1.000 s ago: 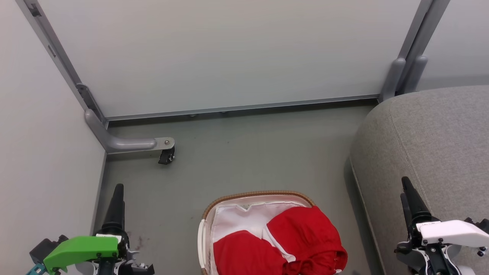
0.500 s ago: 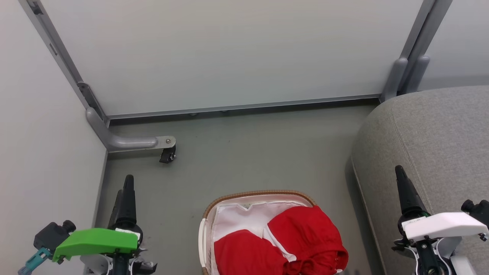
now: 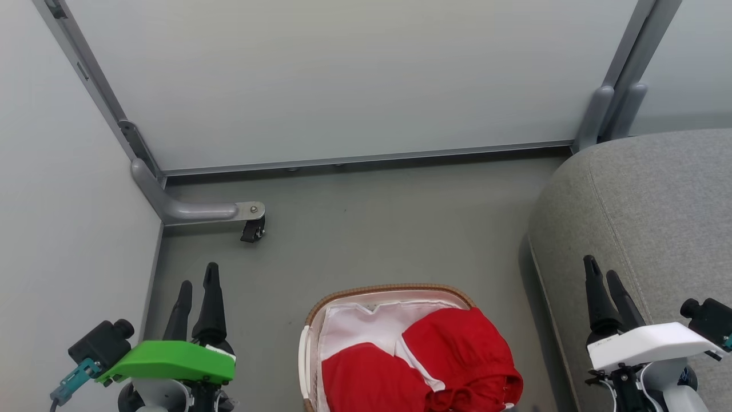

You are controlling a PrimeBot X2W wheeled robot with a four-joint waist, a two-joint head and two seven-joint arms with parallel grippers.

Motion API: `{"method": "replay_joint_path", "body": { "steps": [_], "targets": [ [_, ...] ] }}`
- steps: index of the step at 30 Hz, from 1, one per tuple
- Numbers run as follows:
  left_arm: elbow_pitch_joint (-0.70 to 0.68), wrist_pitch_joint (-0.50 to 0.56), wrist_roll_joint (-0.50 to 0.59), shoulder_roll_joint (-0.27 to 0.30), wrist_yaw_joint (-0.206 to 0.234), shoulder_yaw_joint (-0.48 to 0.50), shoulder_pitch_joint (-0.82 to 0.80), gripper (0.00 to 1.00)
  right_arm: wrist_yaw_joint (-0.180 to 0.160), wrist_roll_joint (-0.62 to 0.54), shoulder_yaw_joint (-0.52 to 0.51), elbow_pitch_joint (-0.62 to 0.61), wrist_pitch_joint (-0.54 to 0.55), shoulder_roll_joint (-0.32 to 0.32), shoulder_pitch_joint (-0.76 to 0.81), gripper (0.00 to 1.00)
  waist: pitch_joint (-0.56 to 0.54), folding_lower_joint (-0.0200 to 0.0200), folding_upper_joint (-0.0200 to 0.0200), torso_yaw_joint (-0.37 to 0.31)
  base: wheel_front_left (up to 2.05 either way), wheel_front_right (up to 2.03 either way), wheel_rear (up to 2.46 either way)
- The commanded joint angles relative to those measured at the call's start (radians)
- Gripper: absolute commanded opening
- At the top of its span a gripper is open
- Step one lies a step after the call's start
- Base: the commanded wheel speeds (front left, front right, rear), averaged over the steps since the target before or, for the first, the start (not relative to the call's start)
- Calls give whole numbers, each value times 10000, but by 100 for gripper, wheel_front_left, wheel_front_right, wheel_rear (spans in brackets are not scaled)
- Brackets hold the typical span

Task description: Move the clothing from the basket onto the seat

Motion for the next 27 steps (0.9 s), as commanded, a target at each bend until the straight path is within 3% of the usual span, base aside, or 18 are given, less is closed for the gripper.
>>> {"method": "replay_joint_path", "body": {
  "steps": [1, 11, 27],
  "targets": [
    [-62, -104, 353, 69, 51, -54, -21, 100, 2, -410, 23, -105, -121, -69, 8, 100, 5, 0, 0, 7, 0, 0, 0],
    [217, -410, 1570, 79, 90, -273, 34, 100, 2, -2108, 352, -225, -425, -82, 83, 100, 7, 0, 0, 44, 0, 0, 0],
    [732, -819, 2809, 95, 118, -566, 152, 100, 2, -3784, 592, -140, -838, -103, 210, 100, 16, 0, 0, 52, 0, 0, 0]
  ]
}}
